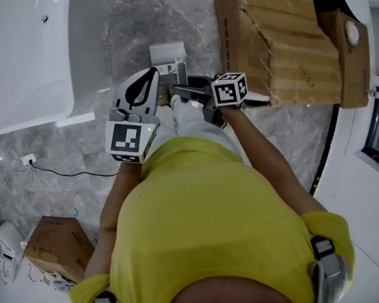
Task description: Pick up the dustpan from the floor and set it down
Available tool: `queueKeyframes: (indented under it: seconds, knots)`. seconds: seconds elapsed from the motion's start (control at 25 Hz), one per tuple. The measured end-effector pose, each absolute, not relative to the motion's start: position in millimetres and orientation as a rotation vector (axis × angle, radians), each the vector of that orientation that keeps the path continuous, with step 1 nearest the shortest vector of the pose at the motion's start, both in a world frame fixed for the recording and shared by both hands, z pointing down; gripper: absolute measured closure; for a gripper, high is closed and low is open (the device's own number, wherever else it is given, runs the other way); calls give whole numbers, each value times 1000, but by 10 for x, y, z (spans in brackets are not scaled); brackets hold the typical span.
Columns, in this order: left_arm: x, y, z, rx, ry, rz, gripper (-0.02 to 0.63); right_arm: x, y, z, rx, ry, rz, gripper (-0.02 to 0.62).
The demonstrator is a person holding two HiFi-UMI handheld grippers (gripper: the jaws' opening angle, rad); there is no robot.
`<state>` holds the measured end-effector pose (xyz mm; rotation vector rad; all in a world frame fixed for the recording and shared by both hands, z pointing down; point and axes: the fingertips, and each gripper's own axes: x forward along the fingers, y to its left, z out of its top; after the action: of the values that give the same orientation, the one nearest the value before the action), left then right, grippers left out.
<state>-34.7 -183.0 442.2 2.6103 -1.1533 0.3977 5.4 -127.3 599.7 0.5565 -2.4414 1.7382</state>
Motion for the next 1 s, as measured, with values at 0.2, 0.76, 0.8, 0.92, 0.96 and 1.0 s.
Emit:
queueKeyframes:
  seconds: [0.2,0.76,0.8,0.92,0.96,1.0]
  knots:
    - [-448,-1852,4429,2579,-1220,414,604,-31,-1284,6017,448,-2452,1747,445]
    - [-434,-1913,4299,2605,-1232,380,604,-79,-1535,5354,433,-2554,1786,443]
    - [-421,-1918,4281,2612,-1226,374,604,-78,-1541,5248,426,-2566,1781,442]
    - [-365,-1919,4226,2633,-1207,356,604,-61,-1530,4914,401,-2602,1778,439]
    - [-348,-1914,4210,2639,-1202,352,604,-56,-1518,4795,395,-2615,1781,437]
    - [-335,-1912,4193,2645,-1198,347,604,-47,-1504,4684,391,-2629,1780,436]
